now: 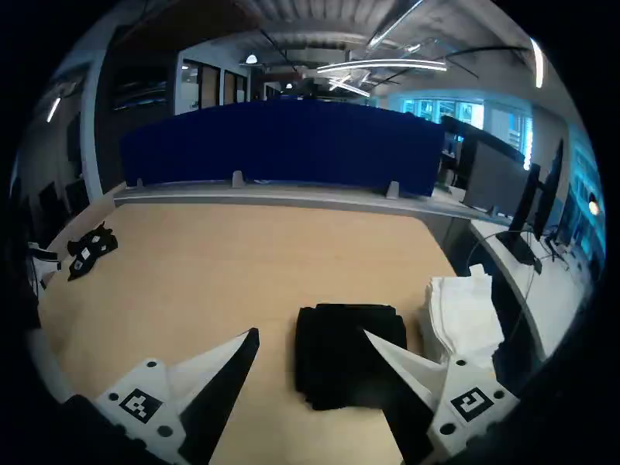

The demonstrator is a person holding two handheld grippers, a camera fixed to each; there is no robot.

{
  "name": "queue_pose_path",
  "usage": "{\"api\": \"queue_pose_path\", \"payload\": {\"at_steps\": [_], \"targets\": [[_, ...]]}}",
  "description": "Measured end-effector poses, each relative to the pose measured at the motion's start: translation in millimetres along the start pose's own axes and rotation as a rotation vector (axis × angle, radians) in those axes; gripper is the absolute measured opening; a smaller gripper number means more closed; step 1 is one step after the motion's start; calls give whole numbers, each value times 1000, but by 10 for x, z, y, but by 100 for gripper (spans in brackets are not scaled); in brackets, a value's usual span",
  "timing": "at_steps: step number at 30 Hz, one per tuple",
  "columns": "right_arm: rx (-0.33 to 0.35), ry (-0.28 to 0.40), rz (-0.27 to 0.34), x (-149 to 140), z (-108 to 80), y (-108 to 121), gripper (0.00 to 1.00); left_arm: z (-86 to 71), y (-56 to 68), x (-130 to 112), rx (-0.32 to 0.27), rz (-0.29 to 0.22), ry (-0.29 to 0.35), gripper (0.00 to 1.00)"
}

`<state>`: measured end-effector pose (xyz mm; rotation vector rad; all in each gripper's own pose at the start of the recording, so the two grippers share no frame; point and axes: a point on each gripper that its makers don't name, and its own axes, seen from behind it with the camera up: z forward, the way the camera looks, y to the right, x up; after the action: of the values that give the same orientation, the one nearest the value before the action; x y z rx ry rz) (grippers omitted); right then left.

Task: Fold towel

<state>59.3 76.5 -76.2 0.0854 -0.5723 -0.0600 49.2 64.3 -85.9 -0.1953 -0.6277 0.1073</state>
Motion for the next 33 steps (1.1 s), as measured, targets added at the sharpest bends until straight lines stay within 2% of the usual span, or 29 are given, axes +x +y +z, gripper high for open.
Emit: {"api": "queue_pose_path", "payload": {"at_steps": [3,11,18,25,33], "targets": [[3,38,0,89,-40,-125,95,7,-15,58,-6,-6,22,87],[13,214,61,491,-95,-434,95,8,-87,368,-2,-18,136,87],[-52,360,71,797,-190,-476,100,-46,-213,653,27,-36,250,87],[-47,357,83,812,-170,-561,100,-145,-261,908,36,-47,372,87],[-43,374,110,951,-161,-637,100,-237,-332,1129,62,-57,465,86]]}}
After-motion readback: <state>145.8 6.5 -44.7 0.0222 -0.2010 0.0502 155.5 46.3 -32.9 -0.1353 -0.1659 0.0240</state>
